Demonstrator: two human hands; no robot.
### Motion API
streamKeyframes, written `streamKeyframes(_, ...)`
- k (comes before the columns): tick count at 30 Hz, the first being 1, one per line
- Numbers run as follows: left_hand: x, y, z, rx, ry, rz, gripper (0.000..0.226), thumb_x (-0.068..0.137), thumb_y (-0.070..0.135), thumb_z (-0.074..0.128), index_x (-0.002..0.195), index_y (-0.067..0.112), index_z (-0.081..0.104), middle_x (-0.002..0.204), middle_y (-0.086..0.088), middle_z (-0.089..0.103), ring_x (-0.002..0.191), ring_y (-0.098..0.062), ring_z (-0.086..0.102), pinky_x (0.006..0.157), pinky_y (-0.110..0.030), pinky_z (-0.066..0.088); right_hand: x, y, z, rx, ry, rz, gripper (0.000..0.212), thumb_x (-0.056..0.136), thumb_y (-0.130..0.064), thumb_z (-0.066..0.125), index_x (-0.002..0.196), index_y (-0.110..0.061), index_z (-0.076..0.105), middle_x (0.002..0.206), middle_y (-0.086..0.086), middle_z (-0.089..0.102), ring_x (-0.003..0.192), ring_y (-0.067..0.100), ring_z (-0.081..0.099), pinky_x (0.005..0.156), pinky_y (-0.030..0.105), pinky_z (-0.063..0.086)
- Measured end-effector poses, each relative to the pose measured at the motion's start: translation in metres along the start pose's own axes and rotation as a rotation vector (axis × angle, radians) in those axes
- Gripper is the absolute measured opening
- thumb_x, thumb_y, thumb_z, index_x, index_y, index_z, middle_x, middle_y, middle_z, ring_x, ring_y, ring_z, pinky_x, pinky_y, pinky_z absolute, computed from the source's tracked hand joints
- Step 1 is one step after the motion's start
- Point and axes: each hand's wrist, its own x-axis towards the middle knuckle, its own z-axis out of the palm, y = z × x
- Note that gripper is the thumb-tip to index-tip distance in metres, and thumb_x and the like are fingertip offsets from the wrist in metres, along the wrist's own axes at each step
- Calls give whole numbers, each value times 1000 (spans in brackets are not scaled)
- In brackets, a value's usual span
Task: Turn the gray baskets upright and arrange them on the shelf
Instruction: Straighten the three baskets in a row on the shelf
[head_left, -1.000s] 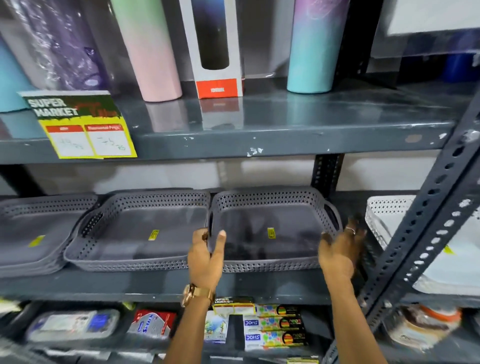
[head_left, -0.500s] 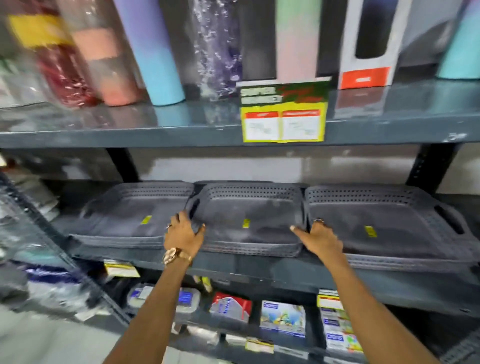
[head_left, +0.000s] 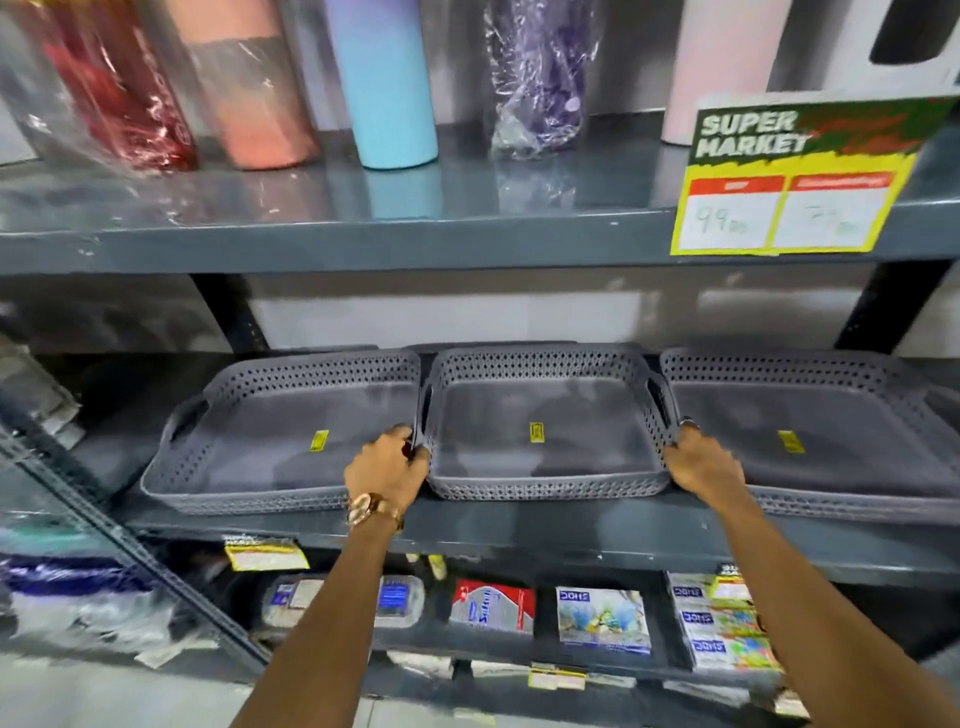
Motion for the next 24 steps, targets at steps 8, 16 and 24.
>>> streamKeyframes(8, 45, 5, 5, -83, -12, -29, 23, 77, 33, 61, 98, 24, 66, 91, -15, 73, 86, -40, 67, 69, -37, 50, 50, -22, 0, 93, -19, 36, 28, 93, -16, 39, 115, -1, 49, 119, 26, 59, 105, 42, 58, 89, 48, 50)
streamKeyframes(16, 40, 1, 0, -97, -64, -49, 29, 76, 31, 61, 104, 26, 65, 103, -17, 71, 97, -41, 64, 75, -39, 50, 31, -30, 0, 106, -14, 73, 30, 94, -10, 35, 119, 2, 45, 124, 30, 56, 110, 44, 57, 92, 51, 48)
streamKeyframes(24, -10, -17, -13, -33, -69, -12, 25, 81, 38, 59, 102, 25, 63, 103, -16, 70, 99, -40, 62, 75, -41, 49, -30, -9, 10, 78, 35, 28, 26, 95, -15, 38, 115, -1, 46, 122, 24, 58, 112, 39, 57, 96, 48, 46)
